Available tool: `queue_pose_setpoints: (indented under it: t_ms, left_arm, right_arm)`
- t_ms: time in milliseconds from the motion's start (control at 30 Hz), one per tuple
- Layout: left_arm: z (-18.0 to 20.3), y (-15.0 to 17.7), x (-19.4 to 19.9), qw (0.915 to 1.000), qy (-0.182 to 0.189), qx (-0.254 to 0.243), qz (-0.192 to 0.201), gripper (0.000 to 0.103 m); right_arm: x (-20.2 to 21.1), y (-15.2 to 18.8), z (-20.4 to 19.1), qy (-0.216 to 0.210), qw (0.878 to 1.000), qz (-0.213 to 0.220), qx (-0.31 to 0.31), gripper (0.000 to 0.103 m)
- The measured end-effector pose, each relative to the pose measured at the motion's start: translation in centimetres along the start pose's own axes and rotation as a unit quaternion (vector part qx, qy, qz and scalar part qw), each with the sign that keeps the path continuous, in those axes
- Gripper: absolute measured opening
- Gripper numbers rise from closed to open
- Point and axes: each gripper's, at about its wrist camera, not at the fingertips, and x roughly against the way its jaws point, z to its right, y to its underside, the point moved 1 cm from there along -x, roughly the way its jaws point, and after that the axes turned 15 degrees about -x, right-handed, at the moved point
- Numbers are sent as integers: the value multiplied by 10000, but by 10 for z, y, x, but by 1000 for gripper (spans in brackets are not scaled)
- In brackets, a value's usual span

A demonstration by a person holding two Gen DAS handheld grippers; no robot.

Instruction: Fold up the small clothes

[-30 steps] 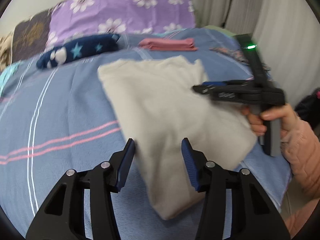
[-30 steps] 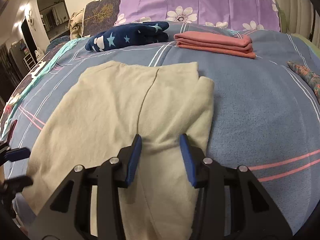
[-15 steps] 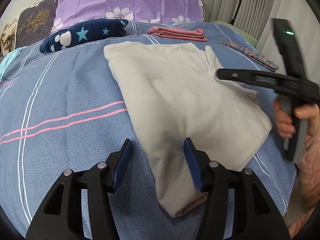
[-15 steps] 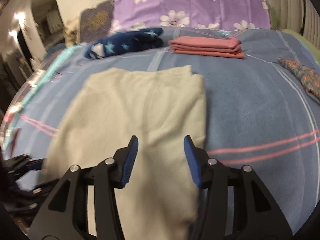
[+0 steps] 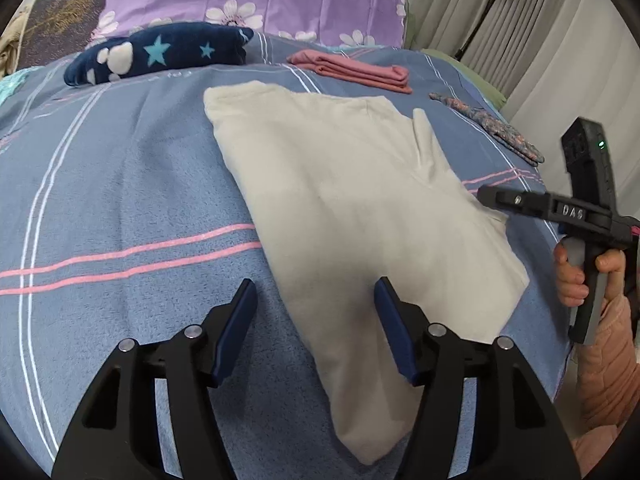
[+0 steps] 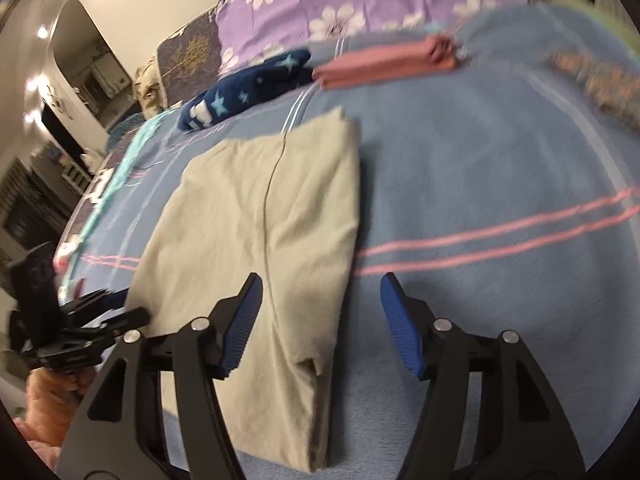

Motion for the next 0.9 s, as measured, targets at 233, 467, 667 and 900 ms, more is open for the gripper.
queue_pose_setpoints:
  t_ms: [233,467,667,900]
  left_arm:
    - [-7,-12,-11,9998,208,-30,-43,69]
    - [-17,-24,-25,9993,357,50,28,71]
    - [-28,-36,-38,9978,643,142,85,71]
    - [-33,-46,-48,9970,764,74,89,70]
  right_arm:
    - [-19,-9,-2,-136,9996,-253,77,67]
    - [-37,-29,-2,-339,9987,-372,107,64]
    - [-51,-44,-9,-415,9976,-448,338,56]
    - [-60,-53,-16,-460,9964,-518,489,56]
